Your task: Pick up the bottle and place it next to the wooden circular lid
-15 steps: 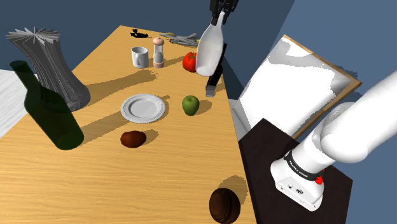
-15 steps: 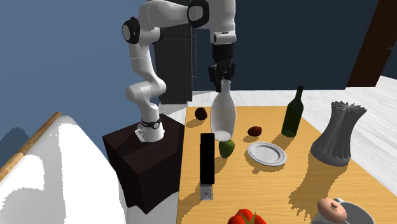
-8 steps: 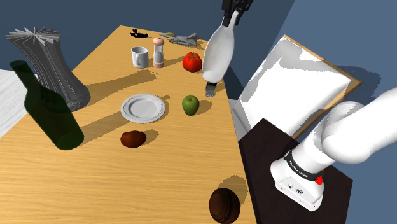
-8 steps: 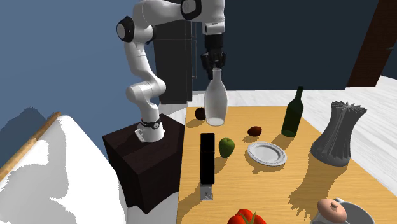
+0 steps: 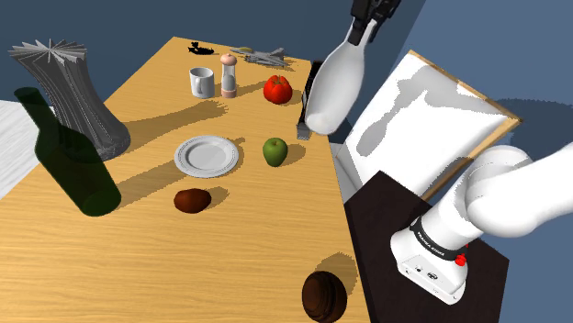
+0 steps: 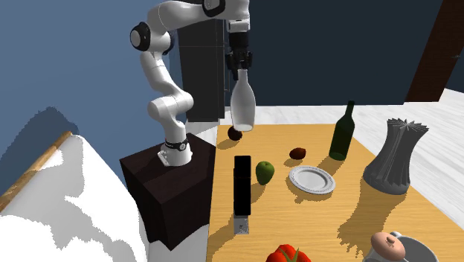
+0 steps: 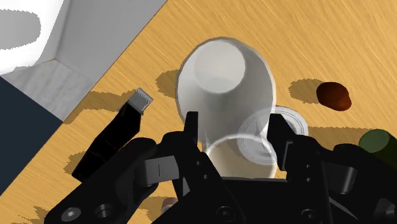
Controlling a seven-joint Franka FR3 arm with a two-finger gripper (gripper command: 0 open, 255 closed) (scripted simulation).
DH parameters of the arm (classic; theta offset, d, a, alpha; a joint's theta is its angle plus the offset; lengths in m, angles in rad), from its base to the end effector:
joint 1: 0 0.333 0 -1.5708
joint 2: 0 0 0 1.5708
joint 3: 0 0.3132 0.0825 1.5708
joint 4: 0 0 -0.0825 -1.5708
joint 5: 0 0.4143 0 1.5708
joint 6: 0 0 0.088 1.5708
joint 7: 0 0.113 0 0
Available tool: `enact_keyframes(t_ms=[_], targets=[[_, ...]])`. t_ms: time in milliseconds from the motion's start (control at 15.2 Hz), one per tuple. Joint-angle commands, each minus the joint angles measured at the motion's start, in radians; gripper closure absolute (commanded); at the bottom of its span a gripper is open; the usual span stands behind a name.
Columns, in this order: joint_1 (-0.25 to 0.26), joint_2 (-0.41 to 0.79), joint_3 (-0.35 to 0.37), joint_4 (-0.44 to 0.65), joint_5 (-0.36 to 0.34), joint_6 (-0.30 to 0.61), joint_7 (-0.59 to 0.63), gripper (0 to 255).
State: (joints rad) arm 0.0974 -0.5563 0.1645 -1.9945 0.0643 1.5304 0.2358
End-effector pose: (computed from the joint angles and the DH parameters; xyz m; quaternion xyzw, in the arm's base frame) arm 0.3845 0.1309 0.6705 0.9990 0.0054 0.0443 0.0008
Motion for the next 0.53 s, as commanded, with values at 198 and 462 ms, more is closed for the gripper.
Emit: enact_keyframes(t_ms=[198, 462], targets=[[0.028, -0.113, 0.042, -0.02, 0.037, -0.089, 0.066, 255], [0.051, -0.187, 0.083, -0.016, 0.075, -0.163, 0.128, 255]])
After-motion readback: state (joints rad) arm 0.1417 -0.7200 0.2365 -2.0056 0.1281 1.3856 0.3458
